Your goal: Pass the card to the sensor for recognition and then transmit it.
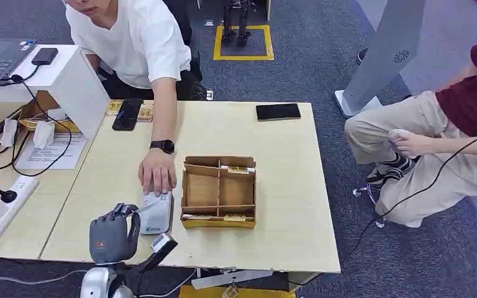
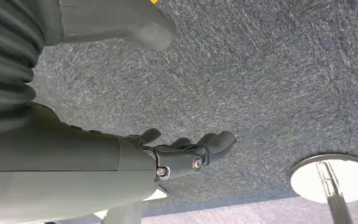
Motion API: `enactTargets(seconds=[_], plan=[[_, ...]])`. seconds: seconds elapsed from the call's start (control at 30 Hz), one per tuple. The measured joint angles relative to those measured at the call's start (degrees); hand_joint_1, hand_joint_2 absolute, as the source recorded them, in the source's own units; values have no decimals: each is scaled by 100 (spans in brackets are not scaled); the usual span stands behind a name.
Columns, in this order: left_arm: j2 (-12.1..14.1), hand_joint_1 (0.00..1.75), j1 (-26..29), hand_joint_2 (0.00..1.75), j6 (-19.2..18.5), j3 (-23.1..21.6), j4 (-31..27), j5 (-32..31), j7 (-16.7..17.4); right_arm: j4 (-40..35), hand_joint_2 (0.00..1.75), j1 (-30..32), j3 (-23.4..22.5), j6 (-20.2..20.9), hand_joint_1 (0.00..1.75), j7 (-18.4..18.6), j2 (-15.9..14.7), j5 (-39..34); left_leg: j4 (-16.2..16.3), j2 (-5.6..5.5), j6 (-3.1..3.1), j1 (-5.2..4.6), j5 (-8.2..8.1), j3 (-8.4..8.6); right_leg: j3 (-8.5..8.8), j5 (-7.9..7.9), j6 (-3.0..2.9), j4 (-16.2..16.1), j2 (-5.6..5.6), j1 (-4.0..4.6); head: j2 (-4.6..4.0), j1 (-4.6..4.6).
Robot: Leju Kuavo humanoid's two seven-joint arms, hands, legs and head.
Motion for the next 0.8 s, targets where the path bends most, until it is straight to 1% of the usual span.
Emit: enactTargets(seconds=[0.1,0.13,0.3,0.47,0.53,0.67,0.8], plan=[[61,175,4,175,0,-324,170,15,434,4,175,0,7,0,0,7,0,-26,0,0,0,0,0,0,0,0,0,0,0,0,2,0],[85,175,5,175,2,-417,212,0,489,7,175,0,9,0,0,7,0,-30,0,0,0,0,0,-1,0,0,0,0,0,0,2,2],[149,175,6,175,2,-677,389,-55,581,24,175,1,9,0,0,0,0,-48,0,0,0,0,0,0,0,0,0,0,0,0,2,0],[181,175,-12,175,2,-738,533,-197,594,35,175,1,9,0,0,-4,0,-72,0,0,0,0,0,1,1,0,0,0,0,0,2,2],[195,175,-12,175,2,-765,614,-236,699,39,175,1,9,0,0,-7,0,-81,0,0,0,0,0,1,1,0,0,0,0,0,2,0],[223,175,-12,175,2,-826,736,-254,788,55,175,1,9,0,0,-7,-2,-83,0,0,0,0,0,1,2,0,0,0,0,0,2,0],[282,175,-37,175,4,-918,868,-258,985,68,175,1,11,0,0,-4,-2,-92,0,0,0,0,0,1,2,0,0,0,-1,0,2,2]])
